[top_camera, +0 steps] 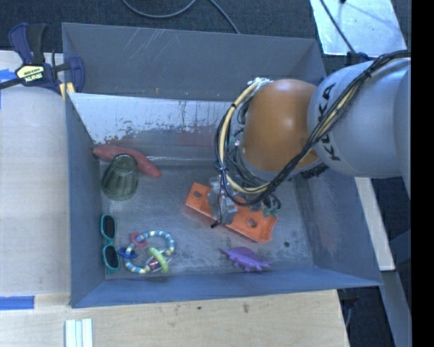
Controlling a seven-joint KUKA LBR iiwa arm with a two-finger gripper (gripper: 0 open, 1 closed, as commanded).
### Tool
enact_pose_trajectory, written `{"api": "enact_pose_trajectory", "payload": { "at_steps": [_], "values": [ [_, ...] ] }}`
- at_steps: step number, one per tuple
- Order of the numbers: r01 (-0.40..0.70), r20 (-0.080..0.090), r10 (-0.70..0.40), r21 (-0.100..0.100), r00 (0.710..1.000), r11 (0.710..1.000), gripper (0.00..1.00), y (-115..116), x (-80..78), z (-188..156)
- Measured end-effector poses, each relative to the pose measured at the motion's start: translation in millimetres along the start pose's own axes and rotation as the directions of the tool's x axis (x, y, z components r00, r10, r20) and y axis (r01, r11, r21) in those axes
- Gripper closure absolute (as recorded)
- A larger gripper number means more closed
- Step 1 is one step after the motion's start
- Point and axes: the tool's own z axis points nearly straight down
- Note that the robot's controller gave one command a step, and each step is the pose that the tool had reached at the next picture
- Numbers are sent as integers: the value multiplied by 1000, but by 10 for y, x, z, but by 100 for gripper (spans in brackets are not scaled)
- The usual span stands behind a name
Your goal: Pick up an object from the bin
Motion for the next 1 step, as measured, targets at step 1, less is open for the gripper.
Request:
{"api": "enact_pose_trajectory", "payload": {
  "at_steps": [1],
  "values": [
    [0, 2, 0, 0, 1000, 1000, 0, 0, -7, -5]
  ]
}}
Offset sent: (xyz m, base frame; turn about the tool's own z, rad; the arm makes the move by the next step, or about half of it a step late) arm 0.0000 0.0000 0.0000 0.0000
